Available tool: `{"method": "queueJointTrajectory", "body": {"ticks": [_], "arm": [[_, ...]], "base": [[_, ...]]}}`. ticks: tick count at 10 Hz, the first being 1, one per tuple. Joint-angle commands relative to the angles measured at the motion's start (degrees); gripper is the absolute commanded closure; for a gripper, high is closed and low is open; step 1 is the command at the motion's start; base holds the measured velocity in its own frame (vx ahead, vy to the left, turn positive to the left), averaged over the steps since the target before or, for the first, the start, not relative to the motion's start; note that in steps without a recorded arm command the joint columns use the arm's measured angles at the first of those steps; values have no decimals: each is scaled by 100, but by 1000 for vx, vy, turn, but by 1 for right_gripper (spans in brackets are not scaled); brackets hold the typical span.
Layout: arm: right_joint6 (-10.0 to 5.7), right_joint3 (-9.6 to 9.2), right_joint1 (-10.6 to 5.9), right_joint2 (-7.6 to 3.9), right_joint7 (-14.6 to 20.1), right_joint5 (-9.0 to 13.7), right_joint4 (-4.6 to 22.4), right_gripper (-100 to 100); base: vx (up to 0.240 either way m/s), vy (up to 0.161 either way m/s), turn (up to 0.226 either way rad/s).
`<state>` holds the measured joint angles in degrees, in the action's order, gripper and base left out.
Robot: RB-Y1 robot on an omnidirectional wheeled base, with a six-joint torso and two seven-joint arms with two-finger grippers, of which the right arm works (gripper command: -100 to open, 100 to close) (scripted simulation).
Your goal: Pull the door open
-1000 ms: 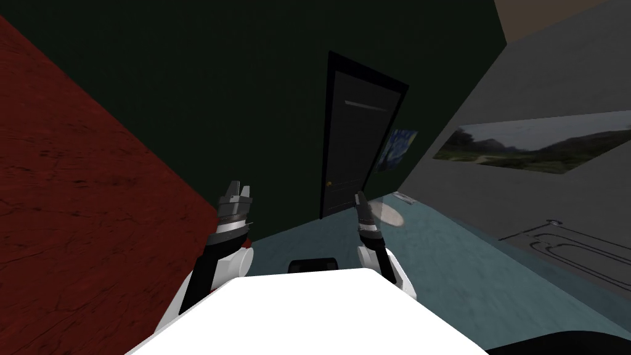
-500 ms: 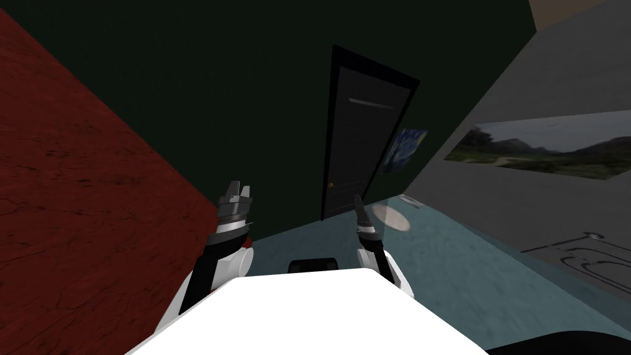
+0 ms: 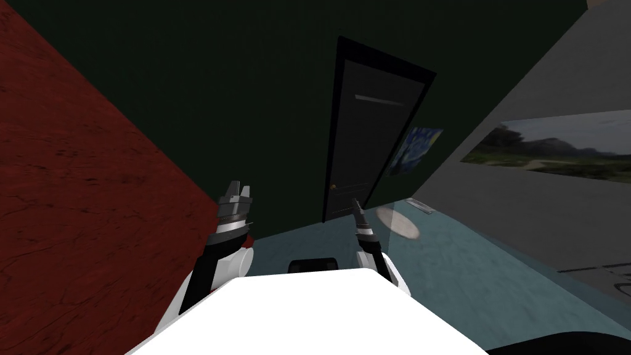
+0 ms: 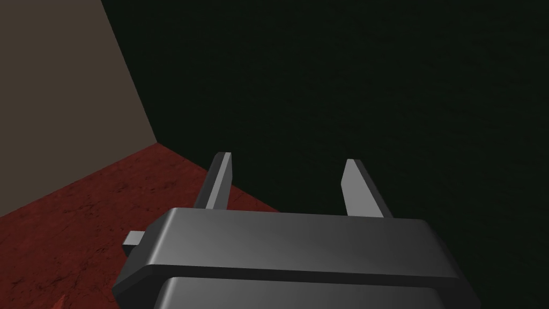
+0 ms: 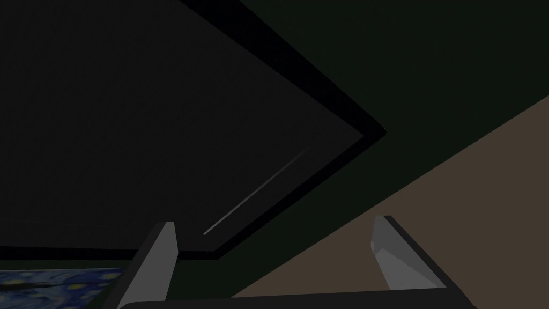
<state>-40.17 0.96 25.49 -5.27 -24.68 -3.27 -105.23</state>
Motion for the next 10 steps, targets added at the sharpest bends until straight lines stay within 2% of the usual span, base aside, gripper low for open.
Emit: {"method": "queueJointTrajectory", "body": {"ticks": [1, 2, 3, 5, 6, 8, 9, 10], "arm": [[-51, 14, -18, -35, -278, 34, 219, -100], [-80, 15, -32, -53, -434, 56, 392, -100], [-80, 15, -32, -53, -501, 56, 392, -100], [-140, 16, -62, -90, -872, 101, 738, -100], [-140, 16, -62, -90, -952, 101, 744, -100], [-201, 18, -92, -126, -1313, 146, 1091, -100], [-201, 18, -92, -126, -1404, 146, 1099, -100], [-231, 19, -107, -143, -1604, 168, 1276, -100]], "base": [[51, -18, 79], [66, -34, 149], [61, -41, 40], [69, -48, 111], [57, -37, 53], [59, -34, 123], [52, -39, 48], [54, -35, 67]]}}
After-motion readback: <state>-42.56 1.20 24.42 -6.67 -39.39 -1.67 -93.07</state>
